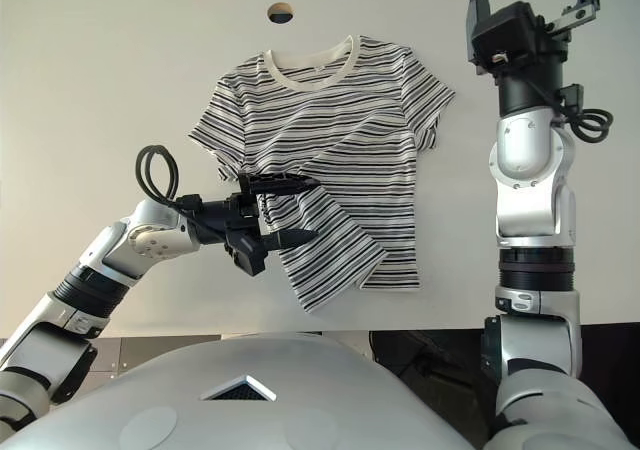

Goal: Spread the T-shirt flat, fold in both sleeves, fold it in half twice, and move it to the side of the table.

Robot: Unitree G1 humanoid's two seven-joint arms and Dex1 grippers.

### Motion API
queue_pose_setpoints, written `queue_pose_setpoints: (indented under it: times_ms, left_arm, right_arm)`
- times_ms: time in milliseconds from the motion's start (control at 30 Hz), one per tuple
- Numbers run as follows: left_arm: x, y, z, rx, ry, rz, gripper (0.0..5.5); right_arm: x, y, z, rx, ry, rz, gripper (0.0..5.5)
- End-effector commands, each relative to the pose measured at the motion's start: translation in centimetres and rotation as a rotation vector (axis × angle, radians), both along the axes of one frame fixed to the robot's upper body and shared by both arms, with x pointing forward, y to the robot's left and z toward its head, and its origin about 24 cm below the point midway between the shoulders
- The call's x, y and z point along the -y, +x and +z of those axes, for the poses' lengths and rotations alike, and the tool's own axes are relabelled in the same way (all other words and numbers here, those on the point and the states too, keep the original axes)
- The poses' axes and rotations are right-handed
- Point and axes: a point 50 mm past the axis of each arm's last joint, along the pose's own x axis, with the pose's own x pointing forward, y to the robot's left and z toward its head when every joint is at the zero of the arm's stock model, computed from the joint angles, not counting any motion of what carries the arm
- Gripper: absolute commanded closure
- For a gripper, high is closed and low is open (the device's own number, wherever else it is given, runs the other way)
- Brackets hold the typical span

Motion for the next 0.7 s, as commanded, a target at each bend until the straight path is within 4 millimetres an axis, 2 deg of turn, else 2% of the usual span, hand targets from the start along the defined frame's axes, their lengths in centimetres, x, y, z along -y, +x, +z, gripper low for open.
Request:
queue_pose_setpoints:
  times_ms: [33,200,333,467,700]
  left_arm:
    - [0.6,-1.1,-1.4,-0.001,0.136,-0.119,0.76]
    - [-1.4,-2.8,-3.7,-0.027,0.353,-0.267,0.76]
    - [-2.3,-2.0,-5.3,-0.053,0.411,-0.2,0.76]
    - [-4.1,-3.2,-5.9,-0.101,0.458,-0.206,0.76]
    - [-11.2,-4.4,-5.9,-0.239,0.632,-0.083,0.76]
  right_arm:
    - [-1.0,0.0,-0.2,-0.034,0.042,0.052,1.23]
    - [-1.5,-0.1,-0.2,-0.058,0.101,0.096,1.23]
    - [-2.4,0.1,-0.4,-0.069,0.101,0.13,1.23]
    - [-2.9,0.3,-0.8,-0.09,0.098,0.15,1.23]
    - [-2.3,-0.4,-2.0,-0.149,0.057,0.139,1.23]
